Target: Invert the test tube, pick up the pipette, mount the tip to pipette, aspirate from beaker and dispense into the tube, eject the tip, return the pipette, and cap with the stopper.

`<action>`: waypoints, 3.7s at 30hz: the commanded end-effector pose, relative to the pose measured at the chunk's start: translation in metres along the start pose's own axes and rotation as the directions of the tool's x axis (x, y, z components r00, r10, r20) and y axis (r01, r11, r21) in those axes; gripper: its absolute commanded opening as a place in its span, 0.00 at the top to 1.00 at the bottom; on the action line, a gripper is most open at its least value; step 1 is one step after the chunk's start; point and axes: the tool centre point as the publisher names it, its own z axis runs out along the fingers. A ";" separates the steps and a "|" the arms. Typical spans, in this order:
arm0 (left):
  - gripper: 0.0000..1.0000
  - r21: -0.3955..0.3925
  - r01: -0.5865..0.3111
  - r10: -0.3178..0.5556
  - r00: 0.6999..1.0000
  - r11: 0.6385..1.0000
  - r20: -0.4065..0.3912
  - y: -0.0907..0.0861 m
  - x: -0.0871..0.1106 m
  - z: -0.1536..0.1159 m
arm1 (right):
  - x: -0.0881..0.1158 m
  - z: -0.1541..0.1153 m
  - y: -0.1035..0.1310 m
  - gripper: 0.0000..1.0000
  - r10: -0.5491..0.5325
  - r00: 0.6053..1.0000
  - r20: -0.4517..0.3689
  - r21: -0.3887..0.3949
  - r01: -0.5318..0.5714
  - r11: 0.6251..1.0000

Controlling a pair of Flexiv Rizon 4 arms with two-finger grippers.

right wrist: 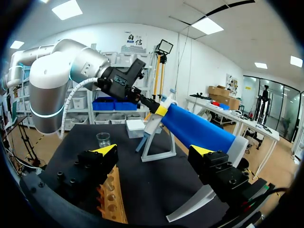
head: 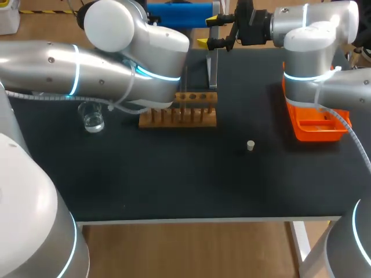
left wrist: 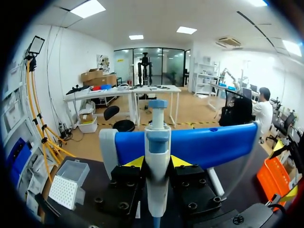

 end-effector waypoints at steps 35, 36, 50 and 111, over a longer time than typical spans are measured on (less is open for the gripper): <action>0.00 0.069 -0.043 0.047 0.997 0.997 -0.060 -0.037 0.006 -0.035 | 0.001 -0.001 0.001 0.00 0.000 1.000 0.003 0.002 0.000 1.000; 0.00 0.050 -0.071 0.074 0.994 0.996 -0.075 -0.038 0.007 -0.038 | 0.001 -0.001 0.001 0.00 0.000 1.000 0.003 0.002 0.000 1.000; 0.00 0.279 -0.270 0.378 0.788 0.922 -0.486 -0.034 0.018 -0.147 | 0.001 -0.001 0.001 0.00 0.000 1.000 0.003 0.002 0.000 1.000; 0.00 0.372 -0.391 0.491 0.268 0.842 -0.829 0.119 0.113 -0.150 | 0.001 -0.001 0.001 0.00 0.000 1.000 0.003 0.002 0.000 1.000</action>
